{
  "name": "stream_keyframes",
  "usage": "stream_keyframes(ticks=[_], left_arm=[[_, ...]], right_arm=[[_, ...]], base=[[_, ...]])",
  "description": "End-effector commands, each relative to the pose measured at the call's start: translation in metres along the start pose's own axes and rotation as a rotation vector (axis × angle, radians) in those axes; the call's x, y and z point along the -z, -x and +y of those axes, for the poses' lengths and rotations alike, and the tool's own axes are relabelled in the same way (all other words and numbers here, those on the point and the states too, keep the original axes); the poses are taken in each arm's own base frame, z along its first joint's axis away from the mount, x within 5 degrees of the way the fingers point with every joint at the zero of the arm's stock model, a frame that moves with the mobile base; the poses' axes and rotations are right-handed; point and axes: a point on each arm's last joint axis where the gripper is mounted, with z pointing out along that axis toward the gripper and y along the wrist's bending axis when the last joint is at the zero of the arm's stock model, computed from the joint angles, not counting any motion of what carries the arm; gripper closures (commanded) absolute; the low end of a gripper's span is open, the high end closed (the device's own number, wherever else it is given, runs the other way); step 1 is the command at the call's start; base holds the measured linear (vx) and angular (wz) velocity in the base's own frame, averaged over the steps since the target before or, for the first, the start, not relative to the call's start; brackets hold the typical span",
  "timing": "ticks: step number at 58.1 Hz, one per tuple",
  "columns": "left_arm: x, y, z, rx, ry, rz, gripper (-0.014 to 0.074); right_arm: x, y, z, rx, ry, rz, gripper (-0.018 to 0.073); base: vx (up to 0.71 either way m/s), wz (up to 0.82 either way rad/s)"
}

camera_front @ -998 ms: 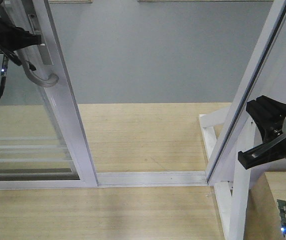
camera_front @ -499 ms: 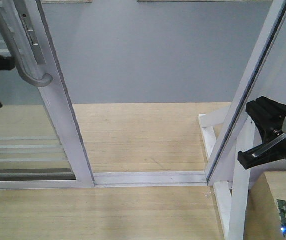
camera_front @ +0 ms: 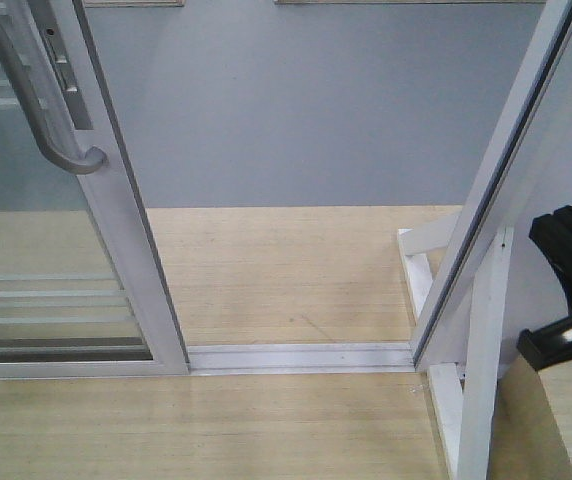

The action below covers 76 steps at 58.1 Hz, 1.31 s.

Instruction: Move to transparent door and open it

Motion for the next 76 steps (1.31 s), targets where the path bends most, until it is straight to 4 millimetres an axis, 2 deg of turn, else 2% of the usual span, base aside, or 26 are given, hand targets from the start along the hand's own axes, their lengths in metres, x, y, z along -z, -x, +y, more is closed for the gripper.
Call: stream_keyframes(ticks=[1, 6, 10, 18, 60, 65, 71, 76], left_arm=[[0.017, 0.001, -0.001, 0.016, -0.010, -0.079, 0.0576], [0.032, -0.008, -0.002, 0.034, -0.017, -0.110, 0.0576], [0.043, -0.007, -0.002, 0.055, -0.023, -0.174, 0.0576], [0.055, -0.006, -0.003, 0.069, -0.029, -0.244, 0.0576], [0.055, -0.007, -0.003, 0.076, -0.032, -0.241, 0.0576], [0.058, -0.007, -0.002, 0.037, -0.018, -0.259, 0.0576], [0.058, -0.019, -0.003, 0.040, -0.018, -0.279, 0.0576], [0.052, -0.044, -0.003, 0.041, -0.016, -0.280, 0.0576]], right_arm=[[0.013, 0.012, -0.002, -0.002, -0.015, -0.056, 0.0566], [0.027, 0.009, -0.002, -0.009, -0.019, -0.032, 0.0566], [0.035, 0.009, -0.003, -0.010, -0.023, -0.044, 0.0566], [0.042, 0.014, -0.003, 0.004, -0.032, -0.115, 0.0566], [0.042, 0.010, -0.003, -0.011, -0.028, -0.077, 0.0564], [0.042, 0.010, -0.003, -0.011, -0.028, -0.077, 0.0564], [0.042, 0.010, -0.003, -0.011, -0.028, -0.077, 0.0564], [0.042, 0.010, -0.003, -0.011, -0.028, -0.077, 0.0564]], base=[[0.00, 0.00], [0.00, 0.00], [0.00, 0.00], [0.00, 0.00], [0.00, 0.00], [0.00, 0.00], [0.00, 0.00], [0.00, 0.00]])
